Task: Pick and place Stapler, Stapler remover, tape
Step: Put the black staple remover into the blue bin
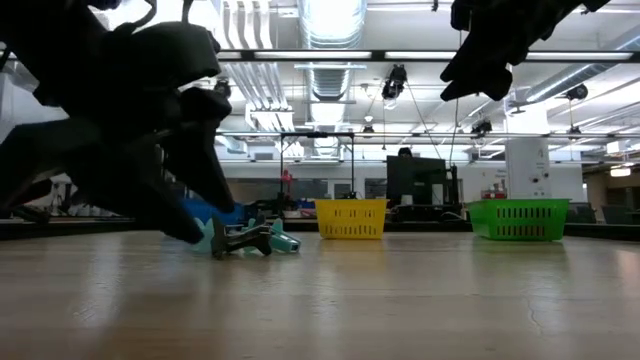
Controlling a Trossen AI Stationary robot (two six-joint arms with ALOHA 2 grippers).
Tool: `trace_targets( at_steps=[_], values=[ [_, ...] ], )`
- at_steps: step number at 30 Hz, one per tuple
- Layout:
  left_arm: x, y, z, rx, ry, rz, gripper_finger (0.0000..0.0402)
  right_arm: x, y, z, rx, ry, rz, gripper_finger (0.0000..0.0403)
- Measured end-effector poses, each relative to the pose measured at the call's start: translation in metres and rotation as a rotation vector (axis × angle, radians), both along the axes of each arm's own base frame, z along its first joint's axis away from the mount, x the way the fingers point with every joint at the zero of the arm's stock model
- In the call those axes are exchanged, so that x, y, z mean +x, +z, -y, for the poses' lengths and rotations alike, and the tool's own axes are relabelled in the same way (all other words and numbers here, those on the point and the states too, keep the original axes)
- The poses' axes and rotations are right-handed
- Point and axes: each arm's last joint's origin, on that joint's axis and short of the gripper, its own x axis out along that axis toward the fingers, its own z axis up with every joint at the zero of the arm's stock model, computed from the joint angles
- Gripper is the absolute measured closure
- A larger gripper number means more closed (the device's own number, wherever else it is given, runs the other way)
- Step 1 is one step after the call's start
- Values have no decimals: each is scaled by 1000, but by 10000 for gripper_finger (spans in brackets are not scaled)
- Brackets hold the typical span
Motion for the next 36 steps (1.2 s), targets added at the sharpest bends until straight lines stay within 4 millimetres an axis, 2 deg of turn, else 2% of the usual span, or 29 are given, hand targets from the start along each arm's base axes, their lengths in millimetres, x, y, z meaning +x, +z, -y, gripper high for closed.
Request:
trace_targets(
  at_steps=[10, 36],
  values=[
    [4, 4, -1, -8, 7, 19, 171, 0, 0, 0, -2, -4, 5, 220],
    [6, 2, -7, -20, -2, -11, 296, 1, -4, 0, -3, -5, 2, 248]
  ],
)
